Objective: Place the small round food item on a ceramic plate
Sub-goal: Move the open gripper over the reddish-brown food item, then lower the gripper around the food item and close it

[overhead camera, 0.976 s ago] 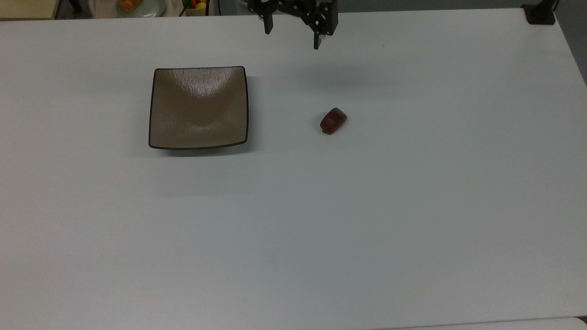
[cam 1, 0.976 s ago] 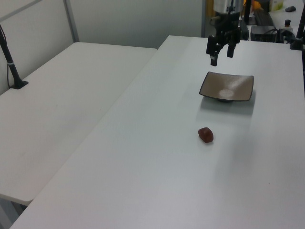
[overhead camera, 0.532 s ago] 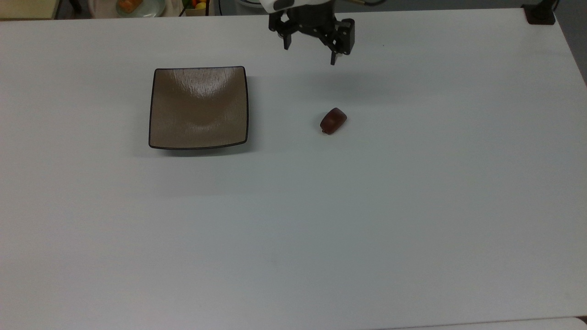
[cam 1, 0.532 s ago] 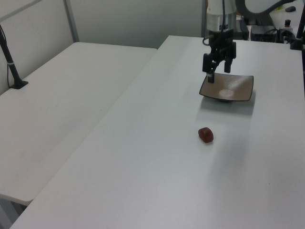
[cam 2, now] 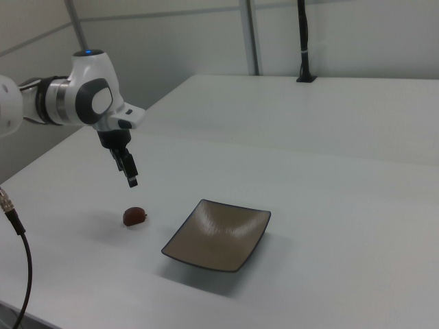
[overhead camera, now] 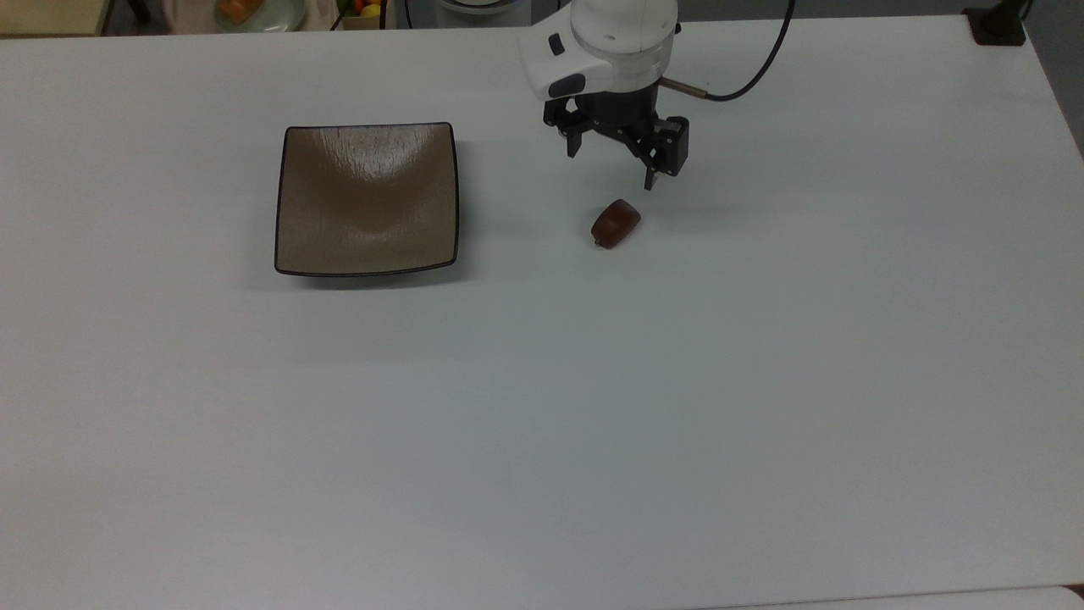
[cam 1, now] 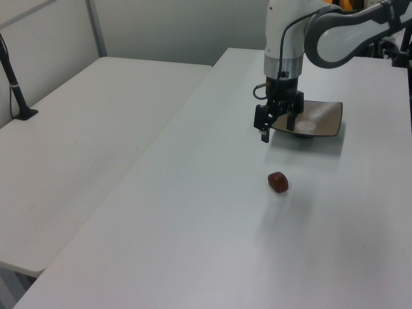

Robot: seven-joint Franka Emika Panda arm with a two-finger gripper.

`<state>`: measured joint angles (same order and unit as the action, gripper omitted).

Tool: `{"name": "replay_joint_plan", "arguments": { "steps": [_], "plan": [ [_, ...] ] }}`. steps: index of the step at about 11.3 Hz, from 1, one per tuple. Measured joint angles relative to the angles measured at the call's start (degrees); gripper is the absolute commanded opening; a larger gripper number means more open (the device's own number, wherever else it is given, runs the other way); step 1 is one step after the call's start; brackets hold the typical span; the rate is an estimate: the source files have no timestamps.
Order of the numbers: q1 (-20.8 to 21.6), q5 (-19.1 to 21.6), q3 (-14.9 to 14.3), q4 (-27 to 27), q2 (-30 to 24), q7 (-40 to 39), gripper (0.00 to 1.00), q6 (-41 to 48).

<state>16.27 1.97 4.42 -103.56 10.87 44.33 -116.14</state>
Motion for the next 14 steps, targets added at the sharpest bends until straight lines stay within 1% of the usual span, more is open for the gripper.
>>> {"name": "replay_joint_plan", "arguments": {
  "steps": [4,7,9,10,12,13,14],
  "plan": [
    [0.6,0.1,1.0,-5.3,1.2,2.0,1.00,-7.2],
    [0.6,0.1,1.1,-6.4,3.5,3.6,1.00,-9.4],
    [0.8,0.1,1.2,-8.0,4.4,3.6,0.98,-12.5],
    [1.1,0.1,1.2,-8.5,4.9,3.6,0.95,-13.4],
    [1.4,0.1,1.2,-8.7,6.0,3.7,0.81,-13.6],
    [1.4,0.0,1.2,-8.8,6.3,3.7,0.77,-13.6],
    [1.4,-0.6,1.2,-8.8,6.5,3.7,0.67,-13.7]
  ]
}}
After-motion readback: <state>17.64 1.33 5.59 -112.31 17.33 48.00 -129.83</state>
